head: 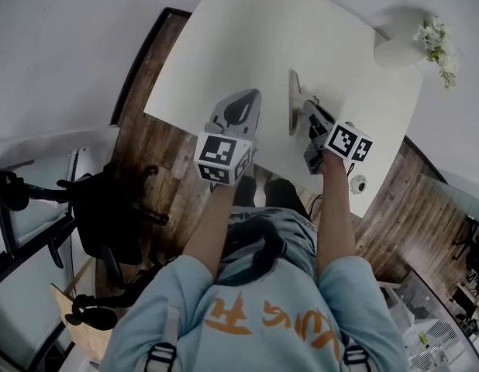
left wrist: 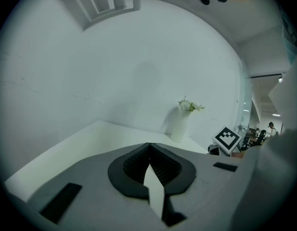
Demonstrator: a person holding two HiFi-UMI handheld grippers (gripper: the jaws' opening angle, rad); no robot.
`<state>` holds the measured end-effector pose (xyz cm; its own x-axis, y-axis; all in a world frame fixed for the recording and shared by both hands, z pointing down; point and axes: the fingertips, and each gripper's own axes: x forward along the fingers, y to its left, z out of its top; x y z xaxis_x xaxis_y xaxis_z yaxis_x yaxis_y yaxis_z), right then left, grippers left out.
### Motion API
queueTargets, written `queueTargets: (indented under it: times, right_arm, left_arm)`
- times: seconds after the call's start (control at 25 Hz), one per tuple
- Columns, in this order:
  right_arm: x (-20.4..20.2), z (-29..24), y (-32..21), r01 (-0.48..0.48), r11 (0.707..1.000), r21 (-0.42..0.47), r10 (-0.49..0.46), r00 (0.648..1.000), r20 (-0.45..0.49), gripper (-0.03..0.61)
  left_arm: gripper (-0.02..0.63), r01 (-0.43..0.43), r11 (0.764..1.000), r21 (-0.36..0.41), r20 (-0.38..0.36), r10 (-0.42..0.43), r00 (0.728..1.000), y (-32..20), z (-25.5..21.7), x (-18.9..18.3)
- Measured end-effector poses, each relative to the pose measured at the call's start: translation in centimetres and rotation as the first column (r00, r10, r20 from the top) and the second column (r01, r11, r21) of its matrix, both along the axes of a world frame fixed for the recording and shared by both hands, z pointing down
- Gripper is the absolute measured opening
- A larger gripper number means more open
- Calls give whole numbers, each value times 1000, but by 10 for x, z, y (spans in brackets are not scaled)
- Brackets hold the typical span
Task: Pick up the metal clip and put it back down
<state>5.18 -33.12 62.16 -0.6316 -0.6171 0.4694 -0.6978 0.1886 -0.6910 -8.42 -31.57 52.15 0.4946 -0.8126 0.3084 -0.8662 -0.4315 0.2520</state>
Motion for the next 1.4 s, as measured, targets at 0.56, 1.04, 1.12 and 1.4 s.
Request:
queueTargets:
  times: [0.56,1.04,1.12,1.4]
  right_arm:
    - [-14,-140,-43,119,917,381,-52,982,-180,14]
    - [-1,-294,-49,246,562,790,184,894,-409,14]
    - [-3,-304,-45,271,526,806,207,879,-430,14]
    - [19,-295,-42,255,576,776,209,872,-442,14]
  left_arm:
    - [25,22,987,160,-5,-22,1000,-37,-75,-3]
    - [25,34,923,383,26,-48,999,-67,-180,-4]
    - [25,25,919,394,31,-40,999,-69,-185,-3]
    - [25,-12,937,350,11,8,1000,-72,-169,19]
